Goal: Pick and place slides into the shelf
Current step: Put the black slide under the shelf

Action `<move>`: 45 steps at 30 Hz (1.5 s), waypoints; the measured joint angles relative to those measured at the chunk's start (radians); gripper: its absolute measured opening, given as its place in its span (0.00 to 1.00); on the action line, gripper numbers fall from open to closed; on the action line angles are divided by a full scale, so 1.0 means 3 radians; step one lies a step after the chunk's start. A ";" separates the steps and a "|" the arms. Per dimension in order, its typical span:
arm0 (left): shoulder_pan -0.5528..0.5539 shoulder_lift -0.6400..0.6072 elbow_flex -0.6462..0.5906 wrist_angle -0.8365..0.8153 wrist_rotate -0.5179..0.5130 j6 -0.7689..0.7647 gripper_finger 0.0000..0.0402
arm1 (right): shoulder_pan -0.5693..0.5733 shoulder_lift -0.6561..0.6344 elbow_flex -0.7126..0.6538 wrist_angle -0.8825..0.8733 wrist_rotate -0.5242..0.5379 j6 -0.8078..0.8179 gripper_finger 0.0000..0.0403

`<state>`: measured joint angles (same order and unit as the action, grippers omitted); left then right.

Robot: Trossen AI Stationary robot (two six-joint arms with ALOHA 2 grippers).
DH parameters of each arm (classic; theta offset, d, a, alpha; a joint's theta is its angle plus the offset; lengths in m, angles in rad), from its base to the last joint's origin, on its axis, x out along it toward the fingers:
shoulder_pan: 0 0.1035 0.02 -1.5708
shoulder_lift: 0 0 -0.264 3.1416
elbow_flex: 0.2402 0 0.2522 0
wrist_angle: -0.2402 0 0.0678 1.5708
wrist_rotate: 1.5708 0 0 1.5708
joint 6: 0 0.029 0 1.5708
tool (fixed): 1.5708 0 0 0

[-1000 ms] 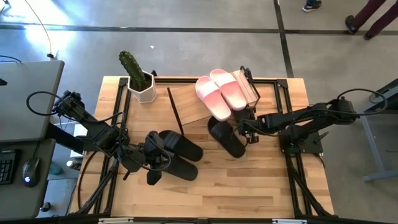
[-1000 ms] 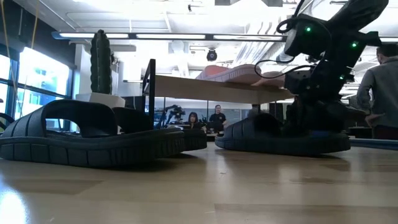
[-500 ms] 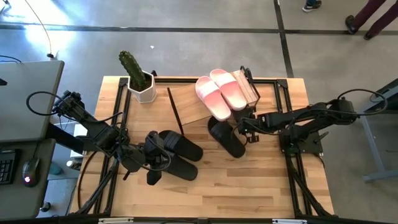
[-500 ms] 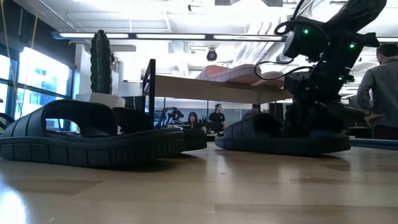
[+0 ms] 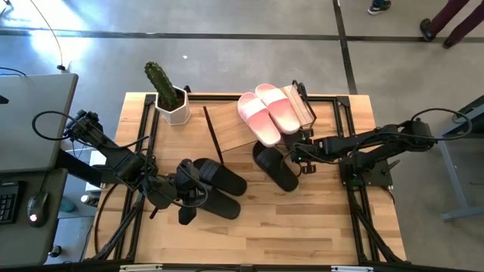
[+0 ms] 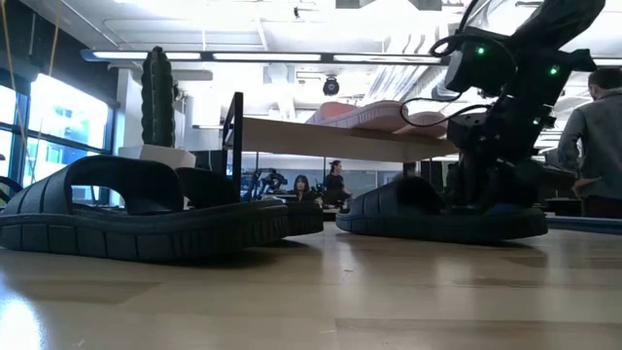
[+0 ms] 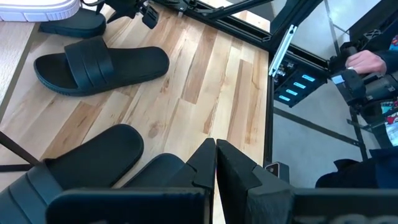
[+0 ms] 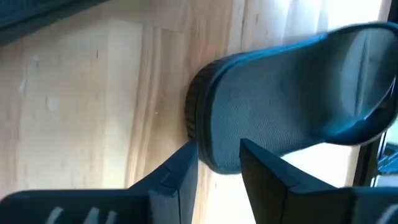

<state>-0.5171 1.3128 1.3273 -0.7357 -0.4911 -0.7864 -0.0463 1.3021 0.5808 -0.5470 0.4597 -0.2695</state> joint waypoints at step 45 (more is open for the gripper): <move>0.0000 0.0000 0.0000 0.0030 0.0000 -0.0015 0.01 | 0.2014 -0.1208 0.2102 -0.1523 -0.0450 0.2064 0.27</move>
<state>-0.5171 1.3128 1.3273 -0.7266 -0.4911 -0.7910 0.5580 0.9396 1.2113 -1.0040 0.3246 0.3496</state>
